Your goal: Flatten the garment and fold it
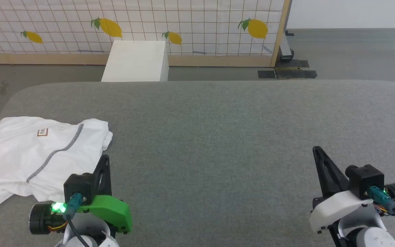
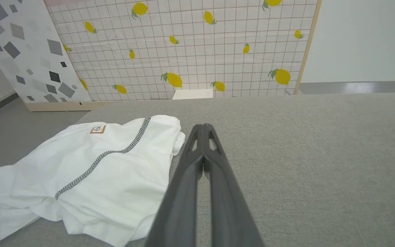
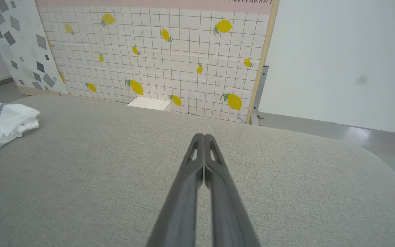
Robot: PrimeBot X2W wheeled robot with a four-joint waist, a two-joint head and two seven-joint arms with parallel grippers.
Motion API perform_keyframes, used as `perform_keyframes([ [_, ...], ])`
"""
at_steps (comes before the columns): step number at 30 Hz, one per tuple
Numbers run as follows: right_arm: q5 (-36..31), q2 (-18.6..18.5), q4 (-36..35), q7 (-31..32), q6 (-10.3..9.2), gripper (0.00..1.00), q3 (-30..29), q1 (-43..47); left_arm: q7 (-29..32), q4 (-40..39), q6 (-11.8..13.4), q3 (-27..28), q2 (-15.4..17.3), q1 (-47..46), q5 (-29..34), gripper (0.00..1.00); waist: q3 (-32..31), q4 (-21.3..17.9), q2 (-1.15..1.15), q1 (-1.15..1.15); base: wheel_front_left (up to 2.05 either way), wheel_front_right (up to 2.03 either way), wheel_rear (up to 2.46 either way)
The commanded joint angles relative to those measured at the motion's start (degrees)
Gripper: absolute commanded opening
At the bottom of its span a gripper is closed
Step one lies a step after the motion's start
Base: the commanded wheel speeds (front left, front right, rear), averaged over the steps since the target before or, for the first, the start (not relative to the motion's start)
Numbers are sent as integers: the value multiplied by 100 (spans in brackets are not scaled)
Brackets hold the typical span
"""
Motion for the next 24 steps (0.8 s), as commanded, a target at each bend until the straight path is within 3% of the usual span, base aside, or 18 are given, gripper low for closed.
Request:
perform_keyframes([
  [1,-37,3,-30,1,-9,0,-8,69,8,-16,-1,24,-27,63,60,0,0,0,0,0,0,0,0],
  [24,-37,3,-30,1,-9,0,-8,69,8,-16,-1,24,-27,63,60,0,0,0,0,0,0,0,0],
])
